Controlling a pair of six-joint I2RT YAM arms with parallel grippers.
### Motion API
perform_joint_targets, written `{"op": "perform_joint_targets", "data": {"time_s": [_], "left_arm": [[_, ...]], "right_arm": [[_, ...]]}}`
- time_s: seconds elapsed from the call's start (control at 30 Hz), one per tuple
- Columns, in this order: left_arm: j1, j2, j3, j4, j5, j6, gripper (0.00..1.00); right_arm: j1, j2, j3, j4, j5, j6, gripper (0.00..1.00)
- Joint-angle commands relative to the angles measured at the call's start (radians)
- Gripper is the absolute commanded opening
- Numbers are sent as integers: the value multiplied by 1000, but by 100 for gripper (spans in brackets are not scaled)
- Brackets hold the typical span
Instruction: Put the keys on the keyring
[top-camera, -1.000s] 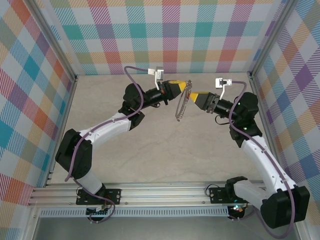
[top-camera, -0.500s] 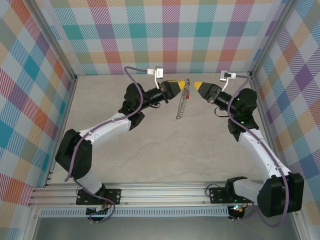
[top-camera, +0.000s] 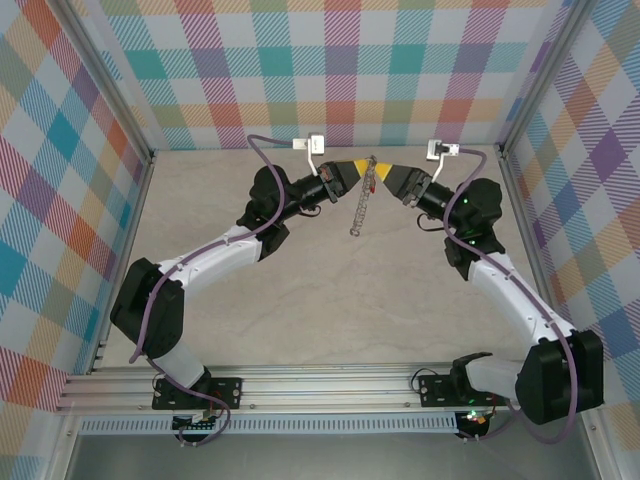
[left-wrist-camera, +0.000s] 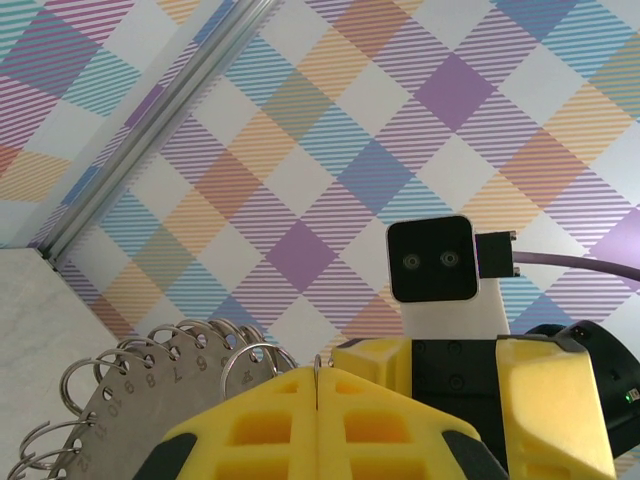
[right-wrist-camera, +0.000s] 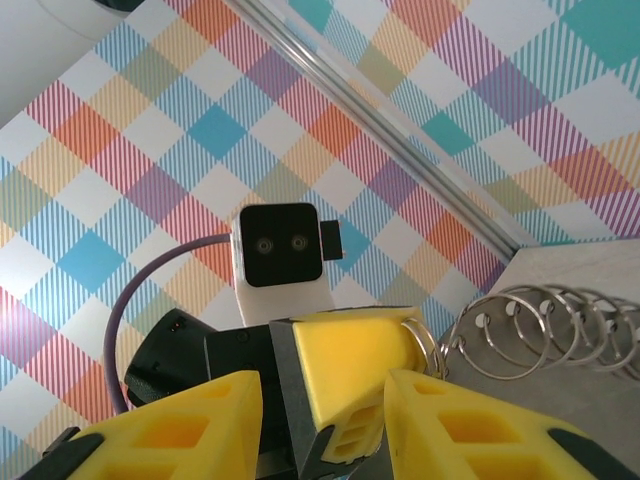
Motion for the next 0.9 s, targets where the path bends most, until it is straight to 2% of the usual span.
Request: {"op": "perform_joint_targets", "data": {"time_s": [0.0, 0.3, 0.63, 0.87], "left_arm": [[7, -59, 5, 40, -15, -18, 0], [6, -59, 6, 38, -13, -11, 0], [6, -63, 5, 32, -9, -6, 0], [6, -69, 3, 32, -6, -4, 0]], "right_arm": [[15, 7, 38, 44, 17, -14, 36], [22, 12, 29, 39, 28, -25, 35], [-8, -59, 41, -124, 77, -141, 35], [-6, -10, 45, -85, 58, -100, 35]]}}
